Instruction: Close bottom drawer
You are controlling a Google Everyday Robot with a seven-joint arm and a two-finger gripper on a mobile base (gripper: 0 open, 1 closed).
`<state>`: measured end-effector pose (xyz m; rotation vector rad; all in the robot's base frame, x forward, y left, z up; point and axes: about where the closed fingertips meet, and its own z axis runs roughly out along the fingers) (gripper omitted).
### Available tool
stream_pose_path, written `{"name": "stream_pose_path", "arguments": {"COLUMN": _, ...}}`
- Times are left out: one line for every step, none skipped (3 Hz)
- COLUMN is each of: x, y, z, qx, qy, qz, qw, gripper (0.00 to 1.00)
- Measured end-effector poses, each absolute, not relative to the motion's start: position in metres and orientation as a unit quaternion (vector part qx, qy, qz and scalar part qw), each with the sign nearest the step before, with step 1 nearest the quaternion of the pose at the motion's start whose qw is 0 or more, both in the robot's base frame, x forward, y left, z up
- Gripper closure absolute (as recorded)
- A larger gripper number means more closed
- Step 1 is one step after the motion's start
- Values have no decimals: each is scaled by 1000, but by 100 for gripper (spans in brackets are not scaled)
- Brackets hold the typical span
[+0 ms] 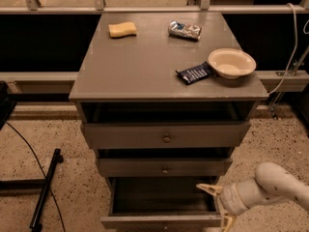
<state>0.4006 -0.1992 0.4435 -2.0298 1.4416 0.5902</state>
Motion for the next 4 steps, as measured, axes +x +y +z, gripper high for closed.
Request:
{"name": "stream_pose_path", "arguments": {"x": 398, "y": -181, "z": 440, "qx": -770, "qy": 521, "qz": 244, "qw": 277, "gripper": 0}}
{"name": "stream_pose_path", "arguments": {"x": 399, "y": -202, "z": 408, "qx": -750, "qy": 556, "qz": 240, "qw": 266, "gripper": 0}}
{"name": "stream_pose_path", "arguments": {"x": 382, "y": -231, "z": 353, "qx": -714, "qy": 599, "qz": 235, "qw": 274, "gripper": 0}}
{"name": "stream_pose_path", "arguments": {"x": 368, "y": -257, "z": 308, "qx": -685, "qy": 624, "qz": 231, "qw": 296, "gripper": 0}}
